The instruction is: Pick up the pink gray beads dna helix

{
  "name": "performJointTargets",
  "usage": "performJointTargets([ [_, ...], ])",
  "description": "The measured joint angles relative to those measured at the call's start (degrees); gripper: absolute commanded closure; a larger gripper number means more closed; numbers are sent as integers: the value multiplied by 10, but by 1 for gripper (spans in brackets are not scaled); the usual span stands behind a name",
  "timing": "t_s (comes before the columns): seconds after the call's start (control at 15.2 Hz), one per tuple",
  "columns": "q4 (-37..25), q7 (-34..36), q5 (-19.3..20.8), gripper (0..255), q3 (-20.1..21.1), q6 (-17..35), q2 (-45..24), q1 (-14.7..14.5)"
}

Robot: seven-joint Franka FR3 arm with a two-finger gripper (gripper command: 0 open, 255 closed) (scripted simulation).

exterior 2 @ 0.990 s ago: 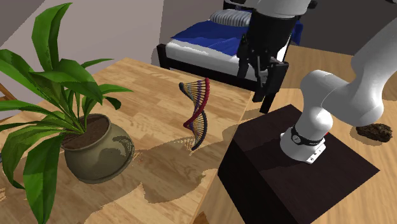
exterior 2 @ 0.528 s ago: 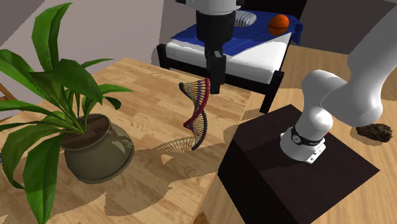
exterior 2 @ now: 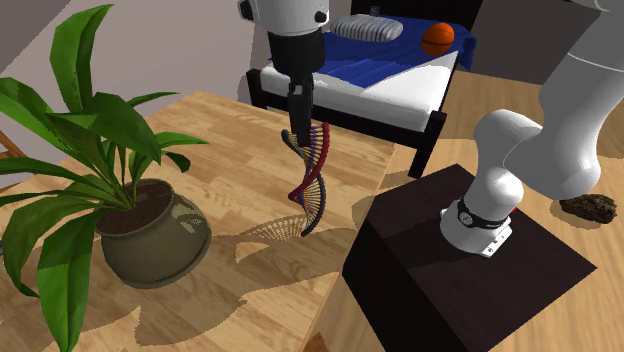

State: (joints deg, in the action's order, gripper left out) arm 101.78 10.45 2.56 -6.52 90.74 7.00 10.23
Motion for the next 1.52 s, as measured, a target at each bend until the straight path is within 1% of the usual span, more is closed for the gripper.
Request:
performJointTargets([
  [0.26, 34, 1, 1, 0, 0, 29, 4, 0],
  [0.33, 36, 1, 1, 255, 0, 32, 4, 0],
  [0.99, 38, 2, 0, 255, 0, 35, 4, 0],
  [1.12, 31, 2, 0, 255, 0, 27, 4, 0],
  [1.52, -26, -1, -1, 255, 0, -20, -5, 0],
])
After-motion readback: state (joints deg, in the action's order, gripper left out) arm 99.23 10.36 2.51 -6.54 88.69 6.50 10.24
